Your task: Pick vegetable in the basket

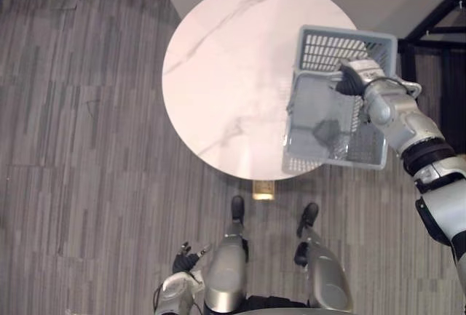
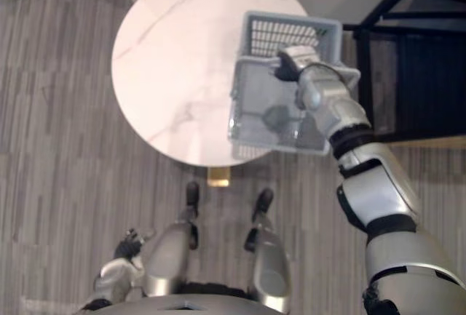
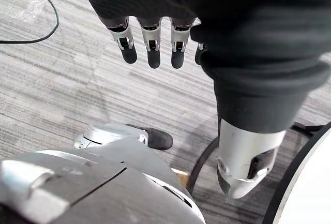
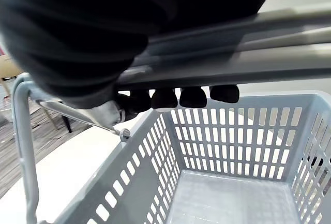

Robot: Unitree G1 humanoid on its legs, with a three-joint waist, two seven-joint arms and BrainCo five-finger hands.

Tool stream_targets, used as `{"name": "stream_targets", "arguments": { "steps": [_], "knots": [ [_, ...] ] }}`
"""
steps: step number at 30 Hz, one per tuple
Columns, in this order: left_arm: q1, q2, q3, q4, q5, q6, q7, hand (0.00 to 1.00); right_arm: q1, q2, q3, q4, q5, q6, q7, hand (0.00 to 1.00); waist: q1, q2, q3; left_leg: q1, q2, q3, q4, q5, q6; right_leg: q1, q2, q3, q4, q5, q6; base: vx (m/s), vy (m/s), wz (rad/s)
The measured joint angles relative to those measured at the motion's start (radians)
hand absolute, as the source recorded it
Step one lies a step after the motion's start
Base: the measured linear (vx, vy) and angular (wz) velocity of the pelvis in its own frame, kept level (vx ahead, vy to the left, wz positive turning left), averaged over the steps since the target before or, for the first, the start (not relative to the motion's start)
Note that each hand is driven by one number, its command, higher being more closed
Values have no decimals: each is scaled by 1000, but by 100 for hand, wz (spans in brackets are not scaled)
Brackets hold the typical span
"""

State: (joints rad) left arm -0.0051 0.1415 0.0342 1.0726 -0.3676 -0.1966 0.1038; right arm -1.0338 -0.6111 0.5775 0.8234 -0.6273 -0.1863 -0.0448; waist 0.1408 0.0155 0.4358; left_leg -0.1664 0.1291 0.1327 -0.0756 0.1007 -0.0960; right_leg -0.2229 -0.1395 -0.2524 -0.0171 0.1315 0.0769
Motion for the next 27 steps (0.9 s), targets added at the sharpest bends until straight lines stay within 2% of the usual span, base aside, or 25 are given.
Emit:
{"name": "stream_targets", "arguments": {
  "steps": [8,11,13,14,15,19,24,27],
  "knots": [
    [2,3,3,1,72,15,-3,0,153,-19,207,-172,44,-89,146,100,-3,-20,-99,54,6,20,-18,-2,-2,44,10,14,-21,0,0,41,2,-6],
    [6,8,15,1,94,26,-10,0,245,-20,228,-234,59,-104,182,100,-7,-40,-123,85,6,22,-18,-6,-7,77,11,16,-27,0,1,0,0,0],
    [26,20,33,2,118,33,-18,0,275,-34,279,-296,105,-114,217,100,-29,-65,-151,91,6,26,-18,-11,-8,86,12,22,-43,2,5,-12,9,-7],
    [31,20,42,2,124,33,-21,0,279,-44,289,-319,121,-118,229,100,-30,-72,-155,96,5,34,-19,-13,-9,88,13,30,-48,4,7,-14,8,-29],
    [41,21,53,6,141,35,-23,0,291,-68,299,-367,130,-127,247,100,-31,-79,-168,106,5,52,-19,-19,-9,91,14,46,-56,8,14,-15,11,-27],
    [65,24,61,40,156,39,-25,0,361,-171,299,-518,179,-153,278,100,-55,-82,-221,121,5,70,-19,-24,-9,99,15,65,-63,11,17,9,9,-16],
    [89,23,83,44,214,52,-31,0,428,-284,289,-651,217,-155,296,100,-85,-82,-266,135,8,79,-19,-28,-12,112,20,74,-75,14,20,18,-4,-7],
    [89,21,91,52,233,54,-32,0,464,-332,255,-696,238,-161,305,100,-85,-82,-280,141,9,88,-19,-30,-12,112,22,82,-75,14,20,7,-5,-10]
  ]
}}
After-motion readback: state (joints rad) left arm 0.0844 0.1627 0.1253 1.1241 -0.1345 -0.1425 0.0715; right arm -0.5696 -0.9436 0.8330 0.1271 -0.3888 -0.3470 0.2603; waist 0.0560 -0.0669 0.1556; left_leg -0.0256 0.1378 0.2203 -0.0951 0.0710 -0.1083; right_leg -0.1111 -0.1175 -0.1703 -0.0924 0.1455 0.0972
